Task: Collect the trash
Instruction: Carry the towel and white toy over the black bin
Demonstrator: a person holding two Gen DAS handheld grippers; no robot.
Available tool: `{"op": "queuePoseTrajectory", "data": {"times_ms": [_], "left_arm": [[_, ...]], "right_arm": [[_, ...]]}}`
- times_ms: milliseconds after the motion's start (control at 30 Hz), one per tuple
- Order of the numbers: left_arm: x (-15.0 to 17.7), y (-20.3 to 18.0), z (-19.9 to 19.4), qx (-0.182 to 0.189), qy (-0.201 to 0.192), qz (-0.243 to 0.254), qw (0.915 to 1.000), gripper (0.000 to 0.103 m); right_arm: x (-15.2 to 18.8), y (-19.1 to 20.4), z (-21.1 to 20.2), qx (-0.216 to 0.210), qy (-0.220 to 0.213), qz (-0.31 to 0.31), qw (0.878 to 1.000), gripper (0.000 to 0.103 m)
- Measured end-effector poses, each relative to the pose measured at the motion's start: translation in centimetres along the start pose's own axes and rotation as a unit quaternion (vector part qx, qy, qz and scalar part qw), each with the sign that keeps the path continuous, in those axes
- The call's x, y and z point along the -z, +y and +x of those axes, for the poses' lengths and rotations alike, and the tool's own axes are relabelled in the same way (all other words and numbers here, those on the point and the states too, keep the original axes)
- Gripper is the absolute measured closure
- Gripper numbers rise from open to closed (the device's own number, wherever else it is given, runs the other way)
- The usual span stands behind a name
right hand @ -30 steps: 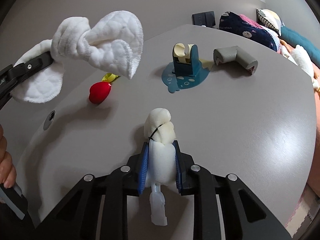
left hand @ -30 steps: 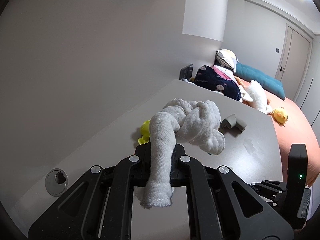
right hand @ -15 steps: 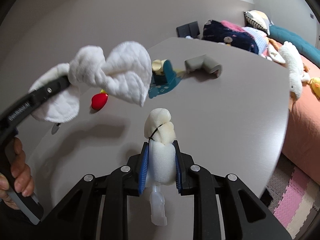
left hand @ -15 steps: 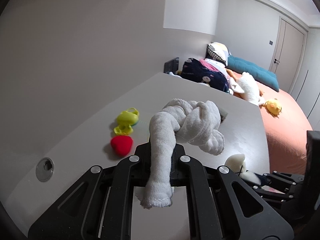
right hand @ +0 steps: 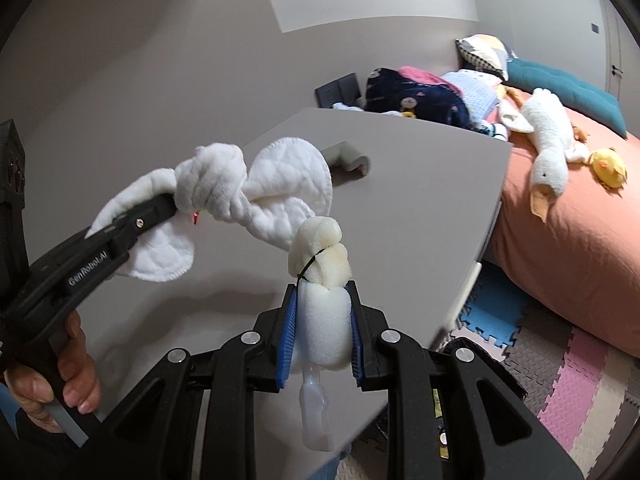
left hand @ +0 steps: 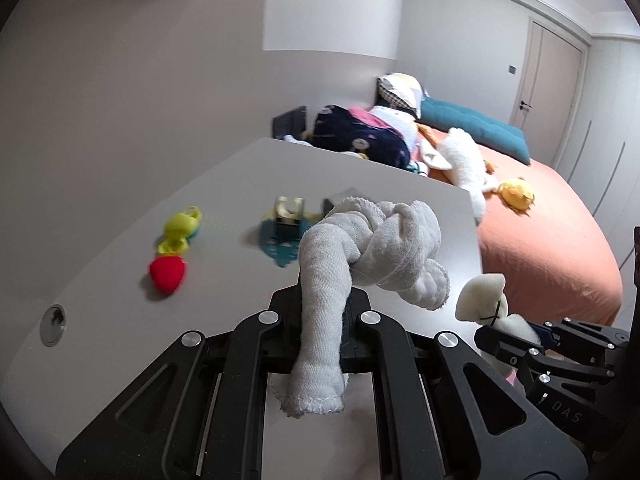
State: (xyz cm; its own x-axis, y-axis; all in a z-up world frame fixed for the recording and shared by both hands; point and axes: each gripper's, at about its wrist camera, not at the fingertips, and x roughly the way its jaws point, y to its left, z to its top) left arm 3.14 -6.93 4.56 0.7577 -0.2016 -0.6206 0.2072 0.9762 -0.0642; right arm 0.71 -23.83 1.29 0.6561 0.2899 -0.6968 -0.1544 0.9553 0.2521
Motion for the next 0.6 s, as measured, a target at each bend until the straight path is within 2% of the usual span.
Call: {"op": "queuePoseTrajectory", "data": {"times_ms": [300,600], "left_arm": [[0.4,-4.4,0.4,0.026,0.009,0.027,0.9993,0.095],[1.0,-9.4,1.2,0.067,0.018,0.059,0.9958,0.095]], "right_arm": [[1.0,-3.5,-2.8,0.014,-0.017,0.026,0.999,0.078],[2.0,-7.8,-5.9,0.048,-0.037,0.058,0.996,0.078]]}}
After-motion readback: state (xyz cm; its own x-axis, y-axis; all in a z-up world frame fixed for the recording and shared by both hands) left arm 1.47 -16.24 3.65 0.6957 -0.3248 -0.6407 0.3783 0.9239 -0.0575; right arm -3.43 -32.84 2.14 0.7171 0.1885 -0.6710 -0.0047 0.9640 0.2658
